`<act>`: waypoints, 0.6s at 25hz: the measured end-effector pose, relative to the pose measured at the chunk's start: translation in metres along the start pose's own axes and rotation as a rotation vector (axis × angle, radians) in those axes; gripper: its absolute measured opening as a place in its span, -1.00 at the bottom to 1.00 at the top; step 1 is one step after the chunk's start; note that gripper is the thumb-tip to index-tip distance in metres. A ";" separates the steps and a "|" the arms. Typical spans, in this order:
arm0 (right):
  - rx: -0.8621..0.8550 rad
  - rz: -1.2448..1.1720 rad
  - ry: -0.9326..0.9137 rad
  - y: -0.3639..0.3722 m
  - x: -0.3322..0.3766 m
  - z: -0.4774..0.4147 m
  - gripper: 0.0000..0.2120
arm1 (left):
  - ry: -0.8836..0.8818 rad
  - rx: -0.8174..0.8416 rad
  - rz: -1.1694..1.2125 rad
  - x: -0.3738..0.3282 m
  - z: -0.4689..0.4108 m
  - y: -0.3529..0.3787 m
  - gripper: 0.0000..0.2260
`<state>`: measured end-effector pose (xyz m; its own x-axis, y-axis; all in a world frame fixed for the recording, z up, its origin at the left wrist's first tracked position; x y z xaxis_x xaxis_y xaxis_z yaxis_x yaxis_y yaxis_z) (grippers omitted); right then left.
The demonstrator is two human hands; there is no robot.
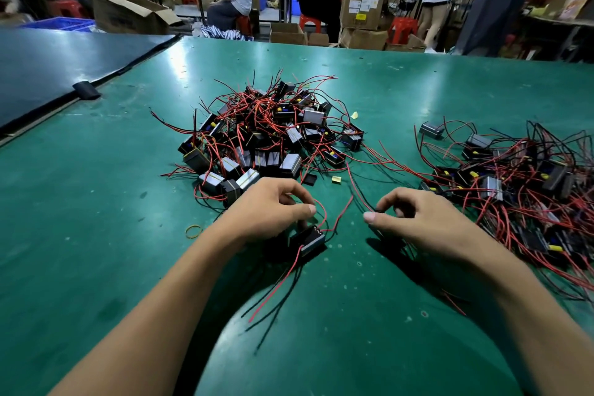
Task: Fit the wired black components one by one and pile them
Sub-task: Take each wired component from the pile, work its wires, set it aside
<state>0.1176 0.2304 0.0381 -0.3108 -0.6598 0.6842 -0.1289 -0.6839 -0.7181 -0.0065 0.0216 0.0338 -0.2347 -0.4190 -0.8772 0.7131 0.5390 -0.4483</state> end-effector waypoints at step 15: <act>-0.143 0.071 -0.064 0.005 0.004 -0.001 -0.77 | 0.052 -0.123 -0.079 -0.007 0.003 0.023 -0.87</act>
<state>0.1151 0.2246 0.0375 -0.2642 -0.7265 0.6343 -0.2427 -0.5864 -0.7728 0.0134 0.0348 0.0305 -0.3233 -0.4266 -0.8447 0.6055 0.5927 -0.5311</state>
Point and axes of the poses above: each hand's wrist, its own z-axis away from the middle knuckle, its own y-axis out of the palm, x = y × z, the point moved 4 cm from there along -z, towards the middle knuckle, and after that the axes turned 6 degrees about x, right-handed, at the moved point
